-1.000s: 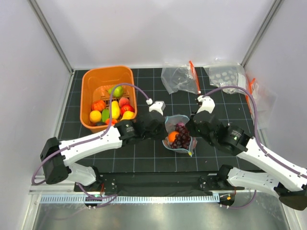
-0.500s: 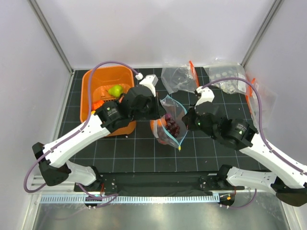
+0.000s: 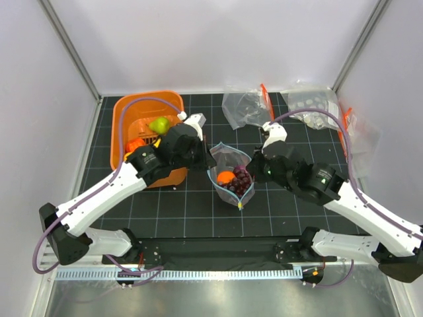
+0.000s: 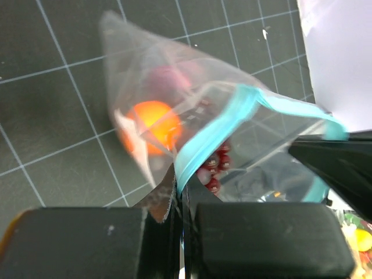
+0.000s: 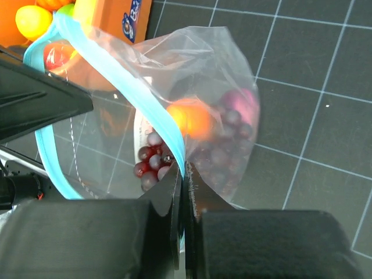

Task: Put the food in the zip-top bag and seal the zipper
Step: Adjust the zipper food storage bag at the center of the board.

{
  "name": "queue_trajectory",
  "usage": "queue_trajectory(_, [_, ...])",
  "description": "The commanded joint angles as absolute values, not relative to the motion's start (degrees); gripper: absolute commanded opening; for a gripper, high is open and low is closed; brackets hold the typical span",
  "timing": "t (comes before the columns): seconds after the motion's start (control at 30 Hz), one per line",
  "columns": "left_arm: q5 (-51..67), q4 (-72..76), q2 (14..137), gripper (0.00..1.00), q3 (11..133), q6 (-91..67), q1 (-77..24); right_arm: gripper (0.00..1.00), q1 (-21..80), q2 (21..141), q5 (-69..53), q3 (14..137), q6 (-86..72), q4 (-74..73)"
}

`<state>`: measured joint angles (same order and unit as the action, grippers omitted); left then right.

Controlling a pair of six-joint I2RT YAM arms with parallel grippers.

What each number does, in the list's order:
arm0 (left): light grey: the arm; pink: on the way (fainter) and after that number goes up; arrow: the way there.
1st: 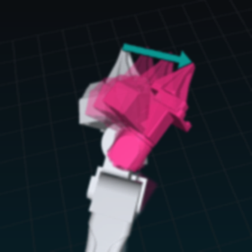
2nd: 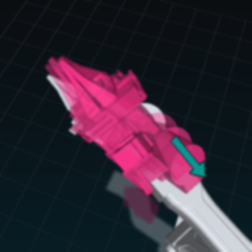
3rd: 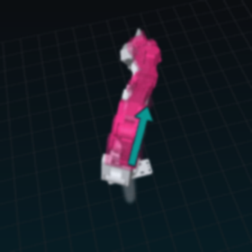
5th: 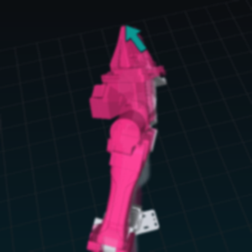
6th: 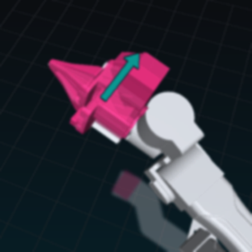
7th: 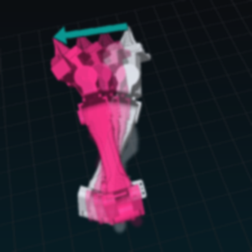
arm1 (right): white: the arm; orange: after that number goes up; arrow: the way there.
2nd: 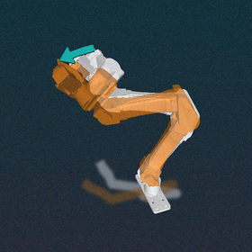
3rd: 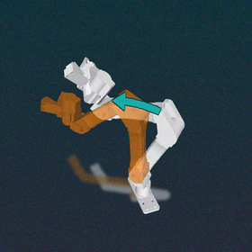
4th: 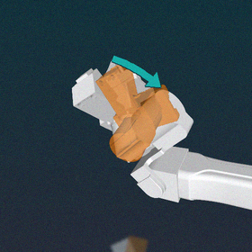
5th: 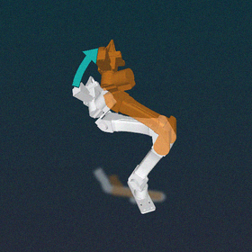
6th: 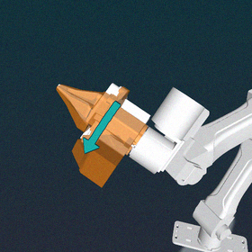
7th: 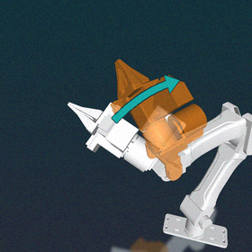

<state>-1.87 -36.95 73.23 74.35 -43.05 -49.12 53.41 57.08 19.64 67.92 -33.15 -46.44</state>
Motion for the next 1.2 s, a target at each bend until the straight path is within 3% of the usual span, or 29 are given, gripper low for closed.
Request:
queue_trajectory(0.0, [-0.3, -35.1, 71.7, 0.00, 77.0, -42.0, -49.2, 0.08, 53.6, 58.8, 17.3, 70.3, -33.5, -42.5])
queue_trajectory(0.1, [-0.4, -35.1, 72.2, 0.00, 76.6, -41.8, -49.0, 0.18, 53.6, 59.9, 16.4, 70.4, -33.6, -41.6])
queue_trajectory(0.13, [-0.4, -35.1, 72.4, 0.00, 76.3, -41.8, -49.0, 0.30, 53.6, 60.2, 16.2, 70.3, -33.6, -41.3])
queue_trajectory(0.27, [-0.4, -34.2, 72.9, 0.00, 75.1, -42.3, -48.5, 0.57, 53.6, 60.6, 14.9, 70.3, -33.2, -41.3])
queue_trajectory(0.33, [-0.3, -33.8, 72.9, 0.00, 74.7, -42.5, -47.9, 0.65, 53.6, 60.2, 13.1, 69.4, -32.7, -40.6])
queue_trajectory(0.67, [2.4, -33.6, 73.1, 0.00, 75.1, -42.4, -46.0, 0.74, 54.4, 62.4, 11.7, 65.1, -31.3, -39.4])
queue_trajectory(0.93, [3.1, -34.3, 72.9, 0.00, 75.8, -41.8, -44.7, 0.65, 56.1, 63.6, 14.7, 59.7, -34.3, -37.5])
queue_trajectory(1.03, [3.6, -34.2, 72.9, 0.00, 75.9, -41.7, -44.4, 0.56, 56.6, 63.4, 15.6, 57.2, -36.1, -37.0])
queue_trajectory(1.13, [4.7, -34.1, 73.0, 0.00, 76.2, -41.8, -44.3, 0.31, 56.7, 63.1, 15.6, 55.5, -36.8, -36.1])
queue_trajectory(1.17, [5.2, -33.9, 73.2, 0.00, 76.2, -42.0, -44.3, 0.10, 56.7, 63.1, 15.4, 56.2, -36.8, -36.8])
